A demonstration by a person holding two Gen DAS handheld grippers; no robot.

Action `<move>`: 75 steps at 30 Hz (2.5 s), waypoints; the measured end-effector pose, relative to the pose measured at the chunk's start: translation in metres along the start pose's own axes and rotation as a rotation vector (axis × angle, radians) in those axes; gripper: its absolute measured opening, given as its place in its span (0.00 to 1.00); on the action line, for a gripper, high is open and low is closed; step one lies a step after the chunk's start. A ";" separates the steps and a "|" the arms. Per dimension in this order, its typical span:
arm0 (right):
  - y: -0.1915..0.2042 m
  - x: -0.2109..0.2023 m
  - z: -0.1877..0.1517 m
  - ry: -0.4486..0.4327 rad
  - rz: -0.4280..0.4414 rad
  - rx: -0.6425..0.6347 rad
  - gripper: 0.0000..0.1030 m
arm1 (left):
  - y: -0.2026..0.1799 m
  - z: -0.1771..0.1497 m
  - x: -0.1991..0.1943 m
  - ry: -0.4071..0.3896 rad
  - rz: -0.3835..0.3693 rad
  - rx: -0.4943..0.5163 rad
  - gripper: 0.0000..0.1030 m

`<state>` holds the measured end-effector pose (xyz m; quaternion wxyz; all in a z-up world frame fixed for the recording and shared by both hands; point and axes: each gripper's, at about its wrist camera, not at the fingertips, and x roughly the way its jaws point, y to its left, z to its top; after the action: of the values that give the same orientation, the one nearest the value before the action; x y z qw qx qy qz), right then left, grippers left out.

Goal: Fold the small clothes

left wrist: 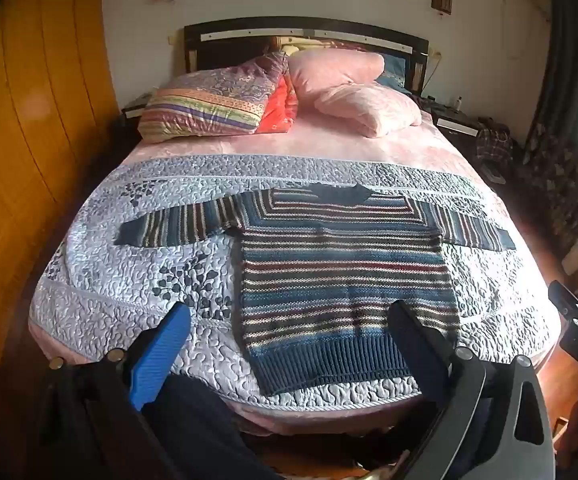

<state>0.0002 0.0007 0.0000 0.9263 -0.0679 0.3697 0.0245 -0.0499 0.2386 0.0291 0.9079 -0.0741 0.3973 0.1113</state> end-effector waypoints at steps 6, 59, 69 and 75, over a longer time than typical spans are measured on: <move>0.001 0.002 0.001 0.001 -0.004 0.003 0.98 | 0.000 0.000 0.000 -0.003 0.004 0.003 0.96; -0.004 0.002 -0.001 -0.018 -0.016 0.008 0.98 | 0.000 -0.004 0.009 0.010 0.002 0.003 0.96; -0.004 0.001 0.000 -0.019 -0.015 0.008 0.98 | 0.000 -0.004 0.010 0.013 0.001 0.004 0.96; -0.004 0.001 0.001 -0.016 -0.018 0.001 0.98 | 0.000 -0.005 0.012 0.019 -0.007 0.002 0.96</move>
<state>0.0019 -0.0026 0.0007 0.9295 -0.0707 0.3616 0.0167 -0.0453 0.2396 0.0169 0.9046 -0.0757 0.4056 0.1071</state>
